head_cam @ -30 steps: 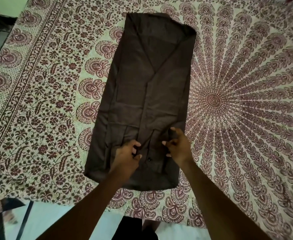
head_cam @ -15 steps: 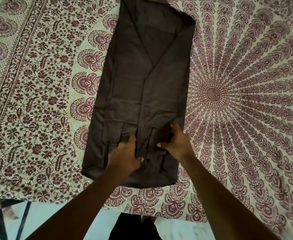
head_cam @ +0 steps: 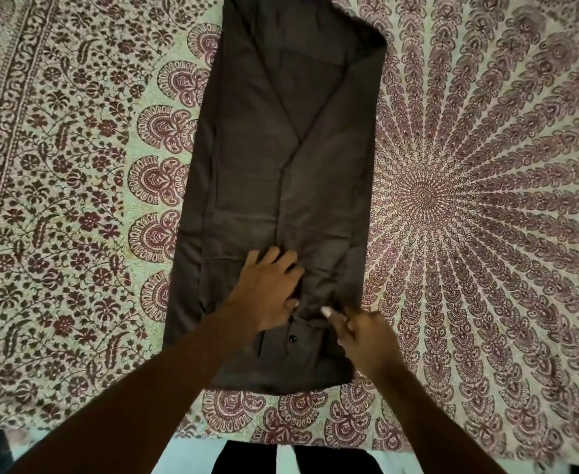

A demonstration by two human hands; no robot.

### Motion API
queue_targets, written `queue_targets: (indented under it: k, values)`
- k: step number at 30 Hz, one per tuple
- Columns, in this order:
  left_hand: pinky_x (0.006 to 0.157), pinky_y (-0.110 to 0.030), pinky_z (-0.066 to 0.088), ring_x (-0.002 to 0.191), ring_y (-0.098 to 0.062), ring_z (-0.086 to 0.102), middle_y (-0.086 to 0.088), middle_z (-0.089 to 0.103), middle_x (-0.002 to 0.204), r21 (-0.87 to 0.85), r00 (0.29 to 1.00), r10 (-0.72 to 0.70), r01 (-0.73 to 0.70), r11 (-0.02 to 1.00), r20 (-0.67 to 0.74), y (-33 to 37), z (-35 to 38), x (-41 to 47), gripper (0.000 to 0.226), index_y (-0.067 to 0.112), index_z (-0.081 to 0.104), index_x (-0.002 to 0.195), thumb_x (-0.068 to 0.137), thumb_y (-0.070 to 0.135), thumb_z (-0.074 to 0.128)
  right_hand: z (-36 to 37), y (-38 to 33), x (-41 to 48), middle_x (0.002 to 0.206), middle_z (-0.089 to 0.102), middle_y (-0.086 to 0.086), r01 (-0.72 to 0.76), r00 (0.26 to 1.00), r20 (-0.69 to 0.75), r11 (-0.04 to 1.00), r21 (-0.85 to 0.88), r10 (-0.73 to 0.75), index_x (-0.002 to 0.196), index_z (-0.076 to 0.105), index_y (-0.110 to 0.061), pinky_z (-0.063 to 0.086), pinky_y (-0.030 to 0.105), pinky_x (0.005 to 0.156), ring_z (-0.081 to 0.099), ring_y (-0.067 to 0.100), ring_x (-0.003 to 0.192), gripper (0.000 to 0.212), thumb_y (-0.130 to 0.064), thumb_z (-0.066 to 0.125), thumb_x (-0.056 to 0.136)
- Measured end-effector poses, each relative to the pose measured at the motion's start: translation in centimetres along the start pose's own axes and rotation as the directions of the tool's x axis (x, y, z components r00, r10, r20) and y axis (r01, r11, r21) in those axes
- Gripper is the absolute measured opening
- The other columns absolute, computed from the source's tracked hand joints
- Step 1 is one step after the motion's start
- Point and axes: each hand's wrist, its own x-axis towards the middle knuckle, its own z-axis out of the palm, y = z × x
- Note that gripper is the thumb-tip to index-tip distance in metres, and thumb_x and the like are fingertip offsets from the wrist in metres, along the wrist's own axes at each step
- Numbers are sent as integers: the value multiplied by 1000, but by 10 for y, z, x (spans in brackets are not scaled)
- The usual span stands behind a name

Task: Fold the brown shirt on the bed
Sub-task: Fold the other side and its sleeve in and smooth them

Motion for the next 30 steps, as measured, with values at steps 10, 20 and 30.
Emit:
queue_targets:
  k: [10,20,30]
  values:
    - [118,-62,25,160,-24,2,3,-1,174,7,991,-120,121,993,-56,-47,-24,86,101,23,14,164,86,64,63,-60,-39,161,134,51,17,143,906,-397,989,-42,-148,130,62,-11,47,44,102,50,37,122,40,-33,65,96]
    - [92,-49,44,115,-30,55,-3,56,125,-148,914,-202,159,976,-352,-64,-64,150,36,21,64,123,93,41,64,-133,-53,277,136,47,16,37,913,-404,998,-60,-58,119,63,-15,42,54,103,48,39,125,34,-41,62,98]
    - [88,-48,42,104,-37,53,-13,55,121,-27,881,-214,223,974,-423,-96,-45,205,41,15,60,127,99,43,52,-219,-68,427,123,68,16,2,828,-498,888,460,256,131,58,-4,40,24,88,63,29,117,49,-34,72,94]
